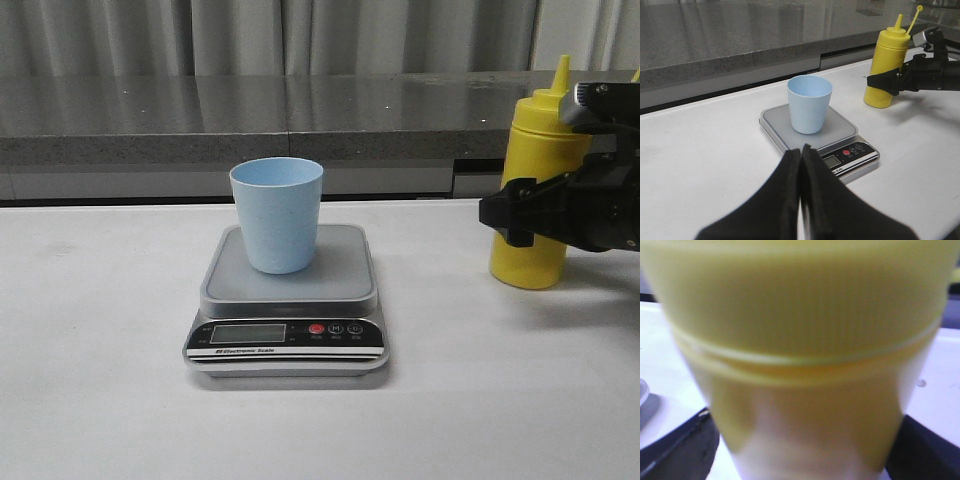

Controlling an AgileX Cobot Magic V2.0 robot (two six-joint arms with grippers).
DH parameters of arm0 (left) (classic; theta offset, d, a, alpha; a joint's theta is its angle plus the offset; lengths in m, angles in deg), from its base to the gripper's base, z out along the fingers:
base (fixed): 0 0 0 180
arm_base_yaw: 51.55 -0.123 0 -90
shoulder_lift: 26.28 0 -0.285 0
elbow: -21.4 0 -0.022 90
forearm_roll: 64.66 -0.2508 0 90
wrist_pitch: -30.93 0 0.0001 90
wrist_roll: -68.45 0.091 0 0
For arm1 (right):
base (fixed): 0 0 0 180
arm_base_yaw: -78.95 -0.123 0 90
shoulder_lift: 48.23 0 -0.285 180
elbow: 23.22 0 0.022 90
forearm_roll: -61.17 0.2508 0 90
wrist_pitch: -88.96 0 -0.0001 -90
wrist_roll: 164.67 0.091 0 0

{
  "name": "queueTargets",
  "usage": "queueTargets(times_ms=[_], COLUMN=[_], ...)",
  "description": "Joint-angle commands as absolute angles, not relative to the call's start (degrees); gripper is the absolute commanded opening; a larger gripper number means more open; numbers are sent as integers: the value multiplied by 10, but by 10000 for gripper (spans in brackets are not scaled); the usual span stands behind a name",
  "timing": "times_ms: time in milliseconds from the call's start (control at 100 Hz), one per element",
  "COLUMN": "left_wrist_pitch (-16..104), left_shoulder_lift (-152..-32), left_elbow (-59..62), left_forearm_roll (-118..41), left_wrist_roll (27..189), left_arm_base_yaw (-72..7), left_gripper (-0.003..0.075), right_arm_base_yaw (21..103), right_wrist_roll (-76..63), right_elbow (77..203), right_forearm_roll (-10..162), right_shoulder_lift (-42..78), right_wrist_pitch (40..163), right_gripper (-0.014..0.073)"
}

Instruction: Pour seasoning into cup on scale with both arms

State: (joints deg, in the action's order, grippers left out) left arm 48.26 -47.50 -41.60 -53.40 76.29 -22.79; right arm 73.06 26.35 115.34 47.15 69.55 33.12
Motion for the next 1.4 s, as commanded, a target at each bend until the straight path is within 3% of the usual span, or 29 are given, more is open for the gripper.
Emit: queueTargets(times_ms=[0,260,730,820,1110,1390], left_wrist_pitch=[434,434,434,434,434,434], left_shoulder_lift=[-479,-479,-479,-479,-479,-479], left_elbow=[-399,-399,-399,-399,-399,-399], left_forearm_roll=[-529,-529,-529,-529,-529,-529], left_wrist_roll=[758,758,758,758,758,758], left_arm_base_yaw=[-224,-224,-224,-224,-224,-224], left_gripper=[-20,-20,-20,-20,-20,-20], right_arm_base_yaw=[734,735,735,735,735,735], right_wrist_roll=[263,263,263,263,263,263], right_elbow=[1165,1160,1039,1018,944,908], right_forearm_roll=[470,474,490,494,543,590], right_shoulder_lift=[663,614,486,441,278,142], right_wrist_pitch=[293,344,369,405,468,527], right_gripper=[652,652,631,520,-76,-68])
